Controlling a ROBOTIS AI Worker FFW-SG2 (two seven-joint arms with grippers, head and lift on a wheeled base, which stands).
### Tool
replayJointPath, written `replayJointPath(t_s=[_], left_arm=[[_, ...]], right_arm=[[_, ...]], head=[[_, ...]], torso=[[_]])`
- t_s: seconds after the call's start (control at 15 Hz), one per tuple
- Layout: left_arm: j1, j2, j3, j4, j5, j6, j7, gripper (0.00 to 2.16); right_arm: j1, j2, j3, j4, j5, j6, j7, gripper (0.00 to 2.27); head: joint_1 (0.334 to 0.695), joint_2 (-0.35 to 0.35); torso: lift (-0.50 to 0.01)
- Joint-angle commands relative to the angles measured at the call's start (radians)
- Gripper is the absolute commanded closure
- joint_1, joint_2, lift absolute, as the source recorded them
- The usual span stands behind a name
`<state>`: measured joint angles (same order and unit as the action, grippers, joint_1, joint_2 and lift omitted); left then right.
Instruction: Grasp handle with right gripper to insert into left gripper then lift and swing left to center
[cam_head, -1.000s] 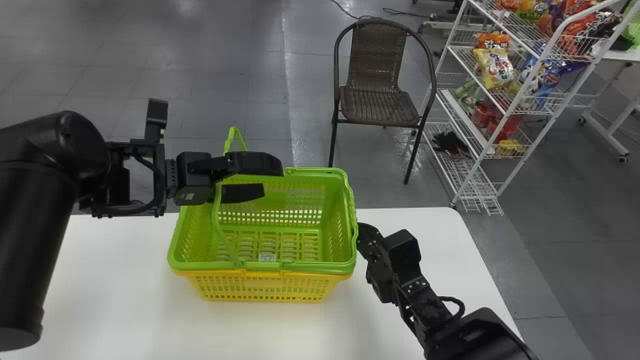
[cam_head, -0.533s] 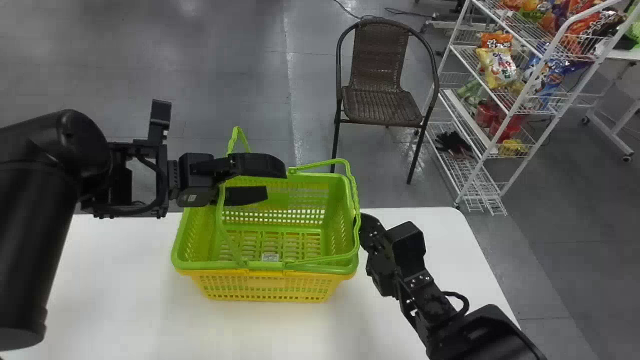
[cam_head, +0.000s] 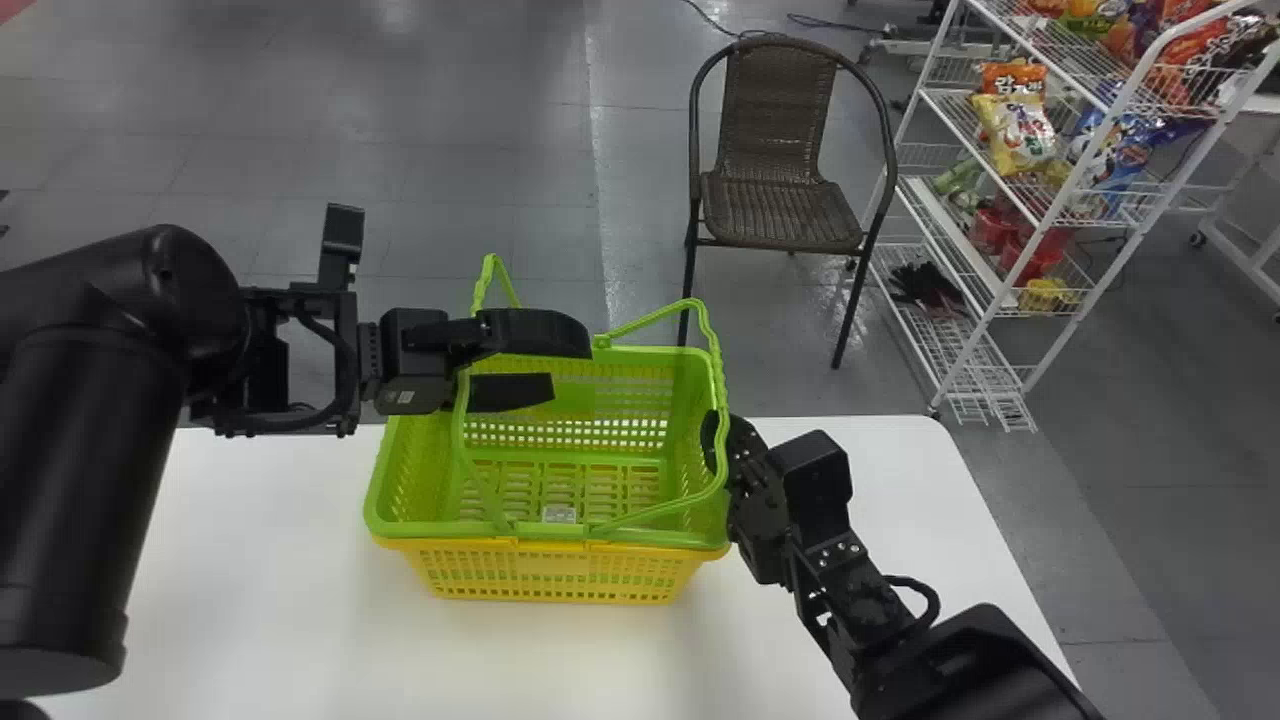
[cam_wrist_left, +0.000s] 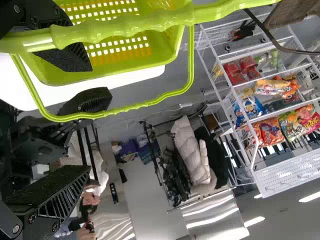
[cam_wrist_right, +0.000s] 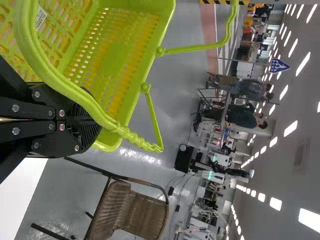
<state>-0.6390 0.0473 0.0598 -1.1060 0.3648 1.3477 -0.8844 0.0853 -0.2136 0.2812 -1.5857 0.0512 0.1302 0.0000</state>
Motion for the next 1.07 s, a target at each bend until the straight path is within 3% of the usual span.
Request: replayJointPath(t_s=[0.0,1.0], left_arm=[[-0.002,-0.001,-0.001,0.000,-0.001,-0.017,0.002,0.12],[-0.002,-0.020,-0.014,-0.020,-0.003,-0.094,0.036,0.12]], right_arm=[[-0.001,0.011,0.006,-0.003,0.001,0.001,0.000,2.10],[-0.025,0.048,0.055,-0.002,0.013,0.029,-0.011,2.10]], head=[[0.695,-0.113],[0.695,-0.070]], torso=[[0.000],[0.000]])
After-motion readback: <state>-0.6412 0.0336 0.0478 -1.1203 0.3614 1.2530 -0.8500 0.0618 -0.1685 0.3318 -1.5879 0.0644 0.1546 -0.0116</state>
